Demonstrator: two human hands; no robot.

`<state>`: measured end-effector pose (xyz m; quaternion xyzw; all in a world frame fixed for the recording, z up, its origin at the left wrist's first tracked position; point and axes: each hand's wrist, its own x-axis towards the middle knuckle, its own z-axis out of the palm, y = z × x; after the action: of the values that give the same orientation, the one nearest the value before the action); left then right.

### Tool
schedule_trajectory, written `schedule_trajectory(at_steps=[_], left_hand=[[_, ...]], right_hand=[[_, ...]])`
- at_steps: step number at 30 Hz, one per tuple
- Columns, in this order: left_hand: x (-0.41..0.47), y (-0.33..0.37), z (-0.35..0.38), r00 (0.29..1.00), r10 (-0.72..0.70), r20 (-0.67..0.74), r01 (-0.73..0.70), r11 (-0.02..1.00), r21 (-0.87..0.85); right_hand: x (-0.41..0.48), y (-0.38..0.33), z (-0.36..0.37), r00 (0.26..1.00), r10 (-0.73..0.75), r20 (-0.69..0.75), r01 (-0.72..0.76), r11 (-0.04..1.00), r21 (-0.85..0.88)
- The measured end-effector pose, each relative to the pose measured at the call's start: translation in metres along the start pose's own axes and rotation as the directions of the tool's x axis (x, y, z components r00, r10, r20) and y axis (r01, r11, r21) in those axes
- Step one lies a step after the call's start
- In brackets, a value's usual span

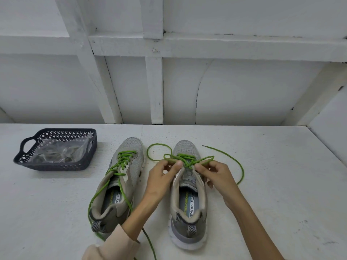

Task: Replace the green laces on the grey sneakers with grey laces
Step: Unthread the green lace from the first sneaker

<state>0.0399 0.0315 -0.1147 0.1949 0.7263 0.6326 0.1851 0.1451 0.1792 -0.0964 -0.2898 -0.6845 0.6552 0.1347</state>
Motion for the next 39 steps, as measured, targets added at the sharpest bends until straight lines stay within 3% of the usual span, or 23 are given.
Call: schedule_trajectory(at_steps=[3,6,12,18,23,27,32,35,39], left_hand=[[0.003,0.002,0.000,0.996,0.035,-0.076,-0.037,0.999,-0.023],[0.005,0.000,-0.005,0.977,0.012,-0.212,-0.032,0.995,-0.094],[0.002,-0.002,0.003,0.998,0.006,-0.055,-0.005,1.000,0.013],[0.004,-0.002,-0.005,0.961,0.015,-0.277,-0.033,0.998,-0.058],[0.004,-0.007,0.002,0.997,0.004,-0.083,-0.003,1.000,0.013],[0.005,-0.005,0.000,0.992,0.058,-0.113,-0.060,0.998,-0.016],[0.003,-0.008,0.003,0.998,0.023,-0.066,-0.025,0.999,-0.027],[0.004,-0.005,0.001,0.997,0.023,-0.071,-0.025,0.999,-0.032],[0.002,-0.001,-0.004,0.973,0.021,-0.230,-0.048,0.993,-0.111]], right_hand=[[0.001,0.001,0.002,0.998,-0.037,-0.050,0.039,0.998,0.039],[0.002,0.001,-0.003,0.979,-0.037,-0.202,0.072,0.983,0.167],[-0.001,-0.001,0.005,0.999,-0.017,-0.047,0.019,0.999,0.038],[0.002,0.003,0.000,0.970,-0.003,-0.244,0.065,0.968,0.244],[0.000,0.001,0.006,0.999,-0.002,-0.039,0.005,0.998,0.064],[0.000,0.000,-0.001,0.999,-0.033,-0.042,0.037,0.994,0.102],[-0.003,-0.002,-0.001,0.999,-0.039,0.024,0.038,0.999,0.036],[-0.002,0.001,0.001,0.997,-0.065,-0.048,0.068,0.995,0.067],[-0.002,0.002,-0.001,0.969,-0.051,-0.240,0.113,0.961,0.251]])
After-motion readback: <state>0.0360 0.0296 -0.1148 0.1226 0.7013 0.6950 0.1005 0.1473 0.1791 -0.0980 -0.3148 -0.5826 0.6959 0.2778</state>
